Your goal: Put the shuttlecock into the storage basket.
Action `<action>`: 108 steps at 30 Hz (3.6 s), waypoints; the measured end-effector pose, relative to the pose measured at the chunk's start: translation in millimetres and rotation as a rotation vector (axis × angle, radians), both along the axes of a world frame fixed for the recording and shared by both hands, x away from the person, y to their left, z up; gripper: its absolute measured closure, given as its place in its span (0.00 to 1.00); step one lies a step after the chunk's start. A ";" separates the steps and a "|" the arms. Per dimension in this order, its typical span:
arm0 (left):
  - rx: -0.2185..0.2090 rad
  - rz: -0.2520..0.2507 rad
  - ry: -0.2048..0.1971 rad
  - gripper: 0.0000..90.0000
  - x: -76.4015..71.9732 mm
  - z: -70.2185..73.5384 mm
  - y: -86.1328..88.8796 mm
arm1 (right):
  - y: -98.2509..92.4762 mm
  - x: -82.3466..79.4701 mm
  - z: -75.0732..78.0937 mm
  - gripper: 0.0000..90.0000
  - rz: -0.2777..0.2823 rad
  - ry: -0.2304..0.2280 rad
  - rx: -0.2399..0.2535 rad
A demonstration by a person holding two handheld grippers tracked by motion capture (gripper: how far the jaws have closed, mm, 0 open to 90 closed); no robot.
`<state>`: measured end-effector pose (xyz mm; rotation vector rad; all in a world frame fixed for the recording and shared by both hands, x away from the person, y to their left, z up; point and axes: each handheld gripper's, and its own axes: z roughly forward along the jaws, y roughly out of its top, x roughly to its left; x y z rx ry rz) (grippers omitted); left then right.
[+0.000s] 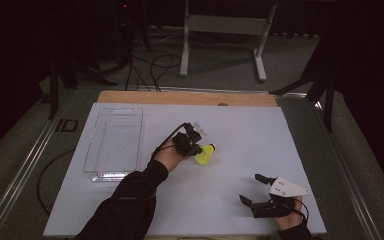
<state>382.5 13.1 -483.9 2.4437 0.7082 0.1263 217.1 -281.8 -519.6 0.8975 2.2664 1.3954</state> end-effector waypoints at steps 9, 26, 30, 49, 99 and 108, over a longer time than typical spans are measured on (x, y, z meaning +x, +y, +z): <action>0.009 0.002 -0.014 1.00 -3.1 20.6 6.9 | 0.0 0.2 -0.2 0.10 -0.004 -0.002 -0.003; -0.003 0.018 -0.046 1.00 -8.8 49.2 26.6 | 0.3 0.2 -0.3 0.10 -0.008 -0.001 -0.004; -0.008 0.026 -0.054 1.00 -10.0 57.1 33.4 | 0.0 0.0 -0.1 0.10 -0.009 -0.002 -0.004; -0.019 0.105 -0.084 1.00 -11.5 84.2 79.5 | 1.6 -0.6 0.1 0.10 0.009 -0.024 -0.005; -0.013 0.386 -0.102 1.00 -23.5 100.1 212.4 | 3.8 0.8 -1.0 0.10 0.003 -0.006 -0.014; -0.022 0.429 -0.073 1.00 -17.5 76.1 218.0 | 3.5 1.2 -1.5 0.10 0.000 -0.001 -0.014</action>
